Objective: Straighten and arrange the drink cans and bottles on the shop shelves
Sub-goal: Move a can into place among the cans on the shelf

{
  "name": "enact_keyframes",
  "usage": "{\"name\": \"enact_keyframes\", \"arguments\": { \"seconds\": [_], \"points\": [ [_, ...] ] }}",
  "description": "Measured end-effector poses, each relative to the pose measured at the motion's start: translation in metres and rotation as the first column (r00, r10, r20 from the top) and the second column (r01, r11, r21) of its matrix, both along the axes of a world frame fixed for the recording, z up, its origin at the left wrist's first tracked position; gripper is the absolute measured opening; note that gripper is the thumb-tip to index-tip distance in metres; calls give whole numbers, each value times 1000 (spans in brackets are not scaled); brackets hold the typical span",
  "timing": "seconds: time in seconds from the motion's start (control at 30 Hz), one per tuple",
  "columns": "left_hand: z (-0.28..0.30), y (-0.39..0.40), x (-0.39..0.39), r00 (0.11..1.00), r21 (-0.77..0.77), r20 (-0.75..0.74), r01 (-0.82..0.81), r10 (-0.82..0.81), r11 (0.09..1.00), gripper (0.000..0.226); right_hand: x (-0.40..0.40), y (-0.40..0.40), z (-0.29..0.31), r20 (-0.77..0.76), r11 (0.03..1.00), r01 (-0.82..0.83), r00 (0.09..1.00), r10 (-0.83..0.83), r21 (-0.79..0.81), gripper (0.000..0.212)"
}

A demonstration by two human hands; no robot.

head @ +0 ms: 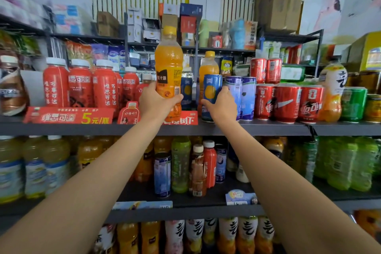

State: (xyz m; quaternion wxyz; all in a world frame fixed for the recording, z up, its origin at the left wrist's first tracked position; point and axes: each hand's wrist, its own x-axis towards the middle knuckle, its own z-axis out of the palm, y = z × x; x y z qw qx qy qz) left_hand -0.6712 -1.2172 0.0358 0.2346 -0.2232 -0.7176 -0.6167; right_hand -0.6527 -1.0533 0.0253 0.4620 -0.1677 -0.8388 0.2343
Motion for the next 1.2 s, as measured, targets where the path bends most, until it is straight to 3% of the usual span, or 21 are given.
{"name": "enact_keyframes", "arguments": {
  "seconds": [0.23,0.43,0.57,0.63,0.7,0.8,0.9,0.97,1.2],
  "points": [
    [-14,-11,2,996,-28,-6,93,-93,995,31,-5,-4,-9,3,993,97,995,-98,62,55],
    [-27,-11,17,978,-90,-36,203,-207,975,41,8,-9,-34,21,1000,30,999,-30,-5,50],
    [-37,-12,33,963,-122,-71,250,-260,960,38,37,-33,-37,-256,990,-53,966,19,-127,20],
    [-53,-20,42,947,-170,-40,309,-320,936,34,56,-54,-49,-443,938,-279,881,166,-204,19],
    [-79,-34,49,921,-211,15,384,-390,899,40,76,-78,-71,-514,885,-444,798,316,-144,24],
    [-127,-62,50,923,-294,80,382,-376,876,54,88,-104,-114,-360,860,-503,821,443,-89,36],
    [-165,-90,35,971,-388,93,238,-219,890,46,73,-126,-148,2,878,-457,887,462,-144,63],
    [-179,-107,20,989,-427,71,147,-129,892,47,53,-145,-162,151,893,-410,886,438,-184,72],
    [-189,-141,-32,996,-523,79,10,36,852,47,-20,-190,-176,148,888,-402,886,439,-222,72]
  ]
}}
